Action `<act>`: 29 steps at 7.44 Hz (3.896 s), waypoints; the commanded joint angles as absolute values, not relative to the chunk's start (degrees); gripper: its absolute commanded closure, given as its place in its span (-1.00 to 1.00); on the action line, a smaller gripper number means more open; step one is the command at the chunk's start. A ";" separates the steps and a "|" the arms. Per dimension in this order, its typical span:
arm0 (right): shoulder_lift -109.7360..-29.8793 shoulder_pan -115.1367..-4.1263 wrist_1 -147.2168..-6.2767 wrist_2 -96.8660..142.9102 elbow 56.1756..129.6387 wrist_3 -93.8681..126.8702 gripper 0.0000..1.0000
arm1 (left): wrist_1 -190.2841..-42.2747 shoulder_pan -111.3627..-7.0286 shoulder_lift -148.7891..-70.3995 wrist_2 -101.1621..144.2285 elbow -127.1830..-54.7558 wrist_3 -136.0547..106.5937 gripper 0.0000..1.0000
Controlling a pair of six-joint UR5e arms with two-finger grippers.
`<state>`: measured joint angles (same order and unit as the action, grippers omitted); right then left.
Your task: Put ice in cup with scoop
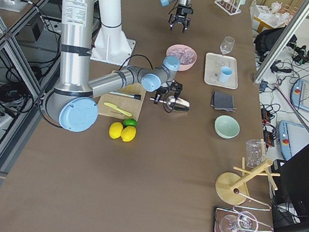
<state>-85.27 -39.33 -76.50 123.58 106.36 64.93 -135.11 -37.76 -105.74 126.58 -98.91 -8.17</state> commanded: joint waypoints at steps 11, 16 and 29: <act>-77.74 -47.11 -104.93 116.57 124.69 -8.09 1.00 | -171.41 -34.10 -118.38 115.92 -72.07 -5.36 -0.96; -58.75 -44.83 -137.68 107.59 121.76 -33.20 1.00 | -166.91 -33.58 -120.67 116.10 -72.07 -5.45 -0.96; -36.22 -36.31 -149.50 99.76 96.61 -34.21 1.00 | -166.82 -31.90 -121.03 115.58 -72.16 -5.54 -0.96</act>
<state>-37.81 -37.71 -149.76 99.98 99.49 -36.70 -166.92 -31.90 -121.09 115.54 -72.22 -5.53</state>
